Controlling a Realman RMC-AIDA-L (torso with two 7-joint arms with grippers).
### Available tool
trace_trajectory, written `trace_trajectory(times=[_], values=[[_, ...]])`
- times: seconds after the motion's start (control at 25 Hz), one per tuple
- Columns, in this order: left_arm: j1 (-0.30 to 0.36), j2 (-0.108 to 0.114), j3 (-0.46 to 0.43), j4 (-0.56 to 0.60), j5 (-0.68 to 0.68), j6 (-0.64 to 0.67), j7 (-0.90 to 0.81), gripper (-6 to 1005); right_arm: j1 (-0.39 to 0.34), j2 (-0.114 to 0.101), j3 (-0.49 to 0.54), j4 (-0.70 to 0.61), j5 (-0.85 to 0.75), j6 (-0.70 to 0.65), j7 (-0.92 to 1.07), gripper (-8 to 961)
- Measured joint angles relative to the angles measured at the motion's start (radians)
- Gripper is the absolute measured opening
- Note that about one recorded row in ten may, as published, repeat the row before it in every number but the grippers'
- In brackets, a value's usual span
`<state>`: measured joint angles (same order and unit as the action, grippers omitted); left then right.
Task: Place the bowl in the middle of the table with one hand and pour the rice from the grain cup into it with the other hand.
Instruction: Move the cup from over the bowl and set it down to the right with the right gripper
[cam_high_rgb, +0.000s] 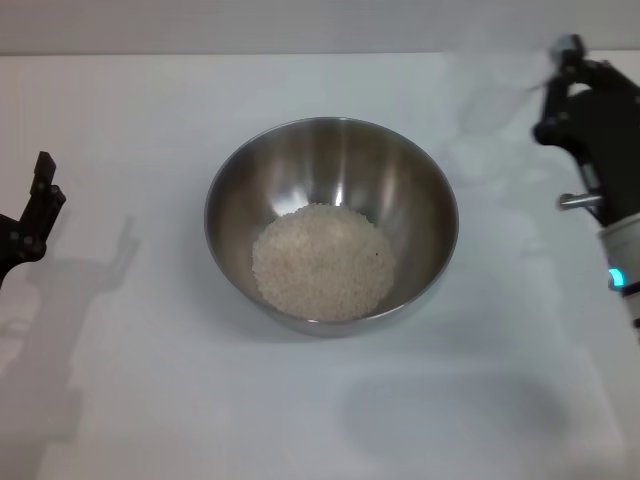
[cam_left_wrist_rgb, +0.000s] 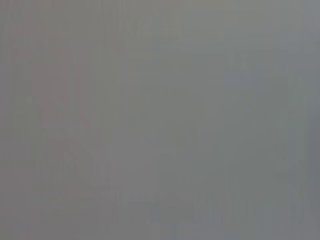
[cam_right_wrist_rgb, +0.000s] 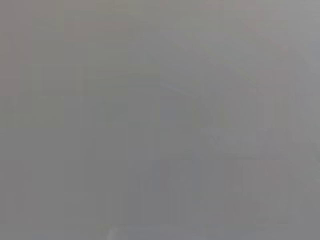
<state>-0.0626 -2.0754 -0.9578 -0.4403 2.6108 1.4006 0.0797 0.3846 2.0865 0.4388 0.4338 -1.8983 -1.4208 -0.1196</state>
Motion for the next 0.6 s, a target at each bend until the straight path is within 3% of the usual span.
trace_trajectory(times=[0.16,0.6], values=[[0.000,0.000,0.001,-0.001,0.000,0.001,0.000,808,-0.018,0.002,0.050,-0.088,0.001,0.012,0.133,14],[-0.008,0.000,0.011,-0.001,0.000,-0.005,0.000,808,0.011,0.003,0.078,-0.171,0.005,0.168,0.146,40]])
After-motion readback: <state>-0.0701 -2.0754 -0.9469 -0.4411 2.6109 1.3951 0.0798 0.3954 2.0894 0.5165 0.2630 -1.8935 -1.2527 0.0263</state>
